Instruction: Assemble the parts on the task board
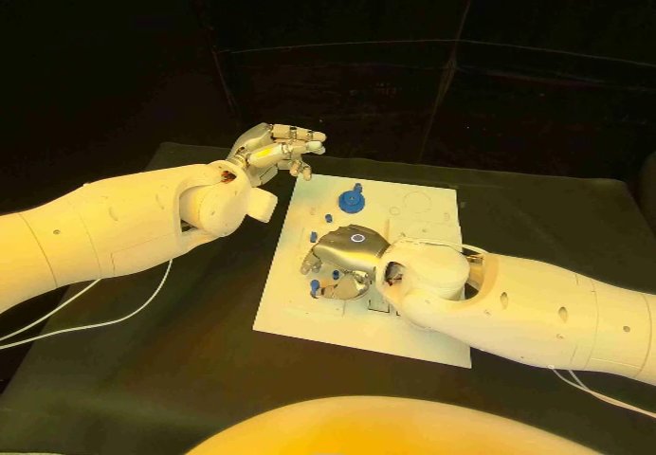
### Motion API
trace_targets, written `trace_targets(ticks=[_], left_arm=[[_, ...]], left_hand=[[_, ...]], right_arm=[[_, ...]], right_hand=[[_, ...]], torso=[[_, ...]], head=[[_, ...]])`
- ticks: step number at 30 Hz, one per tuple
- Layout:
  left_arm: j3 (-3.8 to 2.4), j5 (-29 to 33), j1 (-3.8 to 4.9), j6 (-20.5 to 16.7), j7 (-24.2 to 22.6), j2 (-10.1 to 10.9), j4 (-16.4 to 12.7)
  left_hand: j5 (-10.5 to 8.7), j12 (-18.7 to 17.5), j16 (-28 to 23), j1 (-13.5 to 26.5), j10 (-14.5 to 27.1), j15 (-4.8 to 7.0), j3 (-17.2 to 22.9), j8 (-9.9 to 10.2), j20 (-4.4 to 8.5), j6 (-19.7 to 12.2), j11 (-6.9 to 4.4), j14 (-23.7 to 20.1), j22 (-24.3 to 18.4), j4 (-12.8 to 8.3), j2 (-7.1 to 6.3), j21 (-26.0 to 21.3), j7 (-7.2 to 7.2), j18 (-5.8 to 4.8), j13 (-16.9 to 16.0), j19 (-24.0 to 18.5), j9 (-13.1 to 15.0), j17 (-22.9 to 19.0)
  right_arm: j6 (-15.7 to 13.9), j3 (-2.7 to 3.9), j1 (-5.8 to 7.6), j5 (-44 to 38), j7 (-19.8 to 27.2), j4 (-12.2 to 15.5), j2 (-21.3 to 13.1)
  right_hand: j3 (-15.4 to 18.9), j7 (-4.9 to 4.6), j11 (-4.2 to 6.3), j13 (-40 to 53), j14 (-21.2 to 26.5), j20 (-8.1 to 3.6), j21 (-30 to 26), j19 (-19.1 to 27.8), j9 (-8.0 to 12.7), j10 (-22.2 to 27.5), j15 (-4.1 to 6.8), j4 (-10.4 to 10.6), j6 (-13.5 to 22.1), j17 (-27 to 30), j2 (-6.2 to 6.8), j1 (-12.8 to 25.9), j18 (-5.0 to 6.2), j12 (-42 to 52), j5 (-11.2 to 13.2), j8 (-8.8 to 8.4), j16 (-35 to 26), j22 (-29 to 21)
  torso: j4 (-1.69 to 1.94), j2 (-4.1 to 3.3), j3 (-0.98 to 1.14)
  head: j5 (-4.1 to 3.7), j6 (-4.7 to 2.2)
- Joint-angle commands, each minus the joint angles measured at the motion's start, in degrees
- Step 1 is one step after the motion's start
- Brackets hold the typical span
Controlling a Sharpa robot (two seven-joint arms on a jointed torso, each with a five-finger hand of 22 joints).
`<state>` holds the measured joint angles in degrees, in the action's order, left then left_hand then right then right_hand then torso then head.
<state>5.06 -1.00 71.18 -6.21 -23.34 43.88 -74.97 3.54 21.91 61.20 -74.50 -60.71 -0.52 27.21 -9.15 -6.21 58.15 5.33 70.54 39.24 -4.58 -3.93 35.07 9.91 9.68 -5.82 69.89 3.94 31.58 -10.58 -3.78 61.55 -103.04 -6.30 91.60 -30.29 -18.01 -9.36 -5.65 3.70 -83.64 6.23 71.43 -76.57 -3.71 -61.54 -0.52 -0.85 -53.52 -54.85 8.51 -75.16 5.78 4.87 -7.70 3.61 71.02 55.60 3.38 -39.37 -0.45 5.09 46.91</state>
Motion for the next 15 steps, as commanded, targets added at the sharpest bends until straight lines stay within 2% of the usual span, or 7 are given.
trace_targets(ticks=[1,5,9,12,15], left_arm=[[-0.06,0.1,0.11,0.7,-0.2,0.0,-0.1],[-0.06,0.1,0.11,0.7,-0.2,0.1,-0.1],[-0.05,0.1,0.11,0.7,-0.1,0.2,-0.1],[-0.05,0.1,0.1,0.7,-0.1,0.3,-0.1],[-0.05,0.1,0.1,0.7,-0.1,0.4,-0.1]], left_hand=[[0.2,0.2,0.0,-0.4,0.4,-0.04,-0.1,-0.3,-0.01,-0.5,0.07,-0.5,-0.1,-0.4,0.11,-0.4,-0.13,0.78,0.0,-0.3,0.0,-0.1],[0.2,0.2,0.0,-0.4,0.4,-0.04,-0.1,-0.3,-0.01,-0.5,0.07,-0.5,-0.1,-0.4,0.11,-0.4,-0.13,0.78,0.0,-0.3,0.0,-0.1],[0.2,0.2,0.0,-0.4,0.4,-0.04,-0.1,-0.3,-0.01,-0.5,0.07,-0.5,-0.1,-0.4,0.11,-0.4,-0.13,0.78,0.0,-0.3,0.0,-0.1],[0.2,0.2,0.0,-0.4,0.4,-0.04,-0.1,-0.3,-0.01,-0.5,0.07,-0.5,-0.1,-0.4,0.11,-0.4,-0.13,0.78,0.0,-0.3,0.0,-0.1],[0.2,0.2,0.0,-0.4,0.4,-0.04,-0.1,-0.3,-0.01,-0.5,0.07,-0.5,-0.1,-0.4,0.11,-0.4,-0.13,0.78,0.0,-0.3,0.0,-0.1]], right_arm=[[-5.7,0.0,-0.02,0.6,1.3,0.8,-0.7],[-6.9,0.02,-0.08,1.6,1.5,2.4,-2.8],[-7.2,0.08,0.06,4.2,0.9,5.3,-6.5],[-7.7,0.13,0.74,8.4,0.5,7.4,-9.7],[-9.3,0.2,1.85,15.3,0.3,9.5,-13.7]], right_hand=[[0.8,-0.06,-0.06,0.1,0.5,0.09,-0.3,0.3,-0.1,0.6,-0.04,0.1,0.4,0.0,0.2,0.5,0.76,0.5,-0.3,0.04,-0.2,-0.1],[2.0,-0.06,-0.05,0.1,0.5,0.09,-0.4,0.3,-0.2,0.9,-0.02,0.2,0.4,0.1,0.21,0.5,0.76,1.0,-0.4,0.09,-0.2,-0.2],[3.3,0.0,0.02,0.2,0.2,0.02,-0.3,0.1,-0.2,1.0,0.02,0.4,0.2,-0.3,0.06,0.4,0.75,1.7,-0.6,0.16,0.1,-0.1],[5.2,0.04,0.08,0.2,-0.1,-0.1,-0.1,-0.3,-0.2,0.3,0.13,0.9,-0.1,-0.8,-0.23,0.6,0.68,3.0,-1.1,0.17,0.5,0.3],[6.6,-0.1,0.3,0.8,-0.6,-0.1,1.0,-1.2,-0.5,-2.9,0.28,1.6,-1.7,-1.8,-0.84,0.8,0.32,5.3,-1.8,0.85,1.3,2.1]], torso=[[-0.02,-0.02,0.04],[-0.05,0.01,0.03],[-0.15,0.12,-0.05],[-0.13,0.12,-0.07],[-0.21,0.12,-0.07]], head=[[-0.02,-0.01],[-0.21,-0.15],[-0.52,-0.41],[-1.13,-0.71],[-1.67,-0.93]])
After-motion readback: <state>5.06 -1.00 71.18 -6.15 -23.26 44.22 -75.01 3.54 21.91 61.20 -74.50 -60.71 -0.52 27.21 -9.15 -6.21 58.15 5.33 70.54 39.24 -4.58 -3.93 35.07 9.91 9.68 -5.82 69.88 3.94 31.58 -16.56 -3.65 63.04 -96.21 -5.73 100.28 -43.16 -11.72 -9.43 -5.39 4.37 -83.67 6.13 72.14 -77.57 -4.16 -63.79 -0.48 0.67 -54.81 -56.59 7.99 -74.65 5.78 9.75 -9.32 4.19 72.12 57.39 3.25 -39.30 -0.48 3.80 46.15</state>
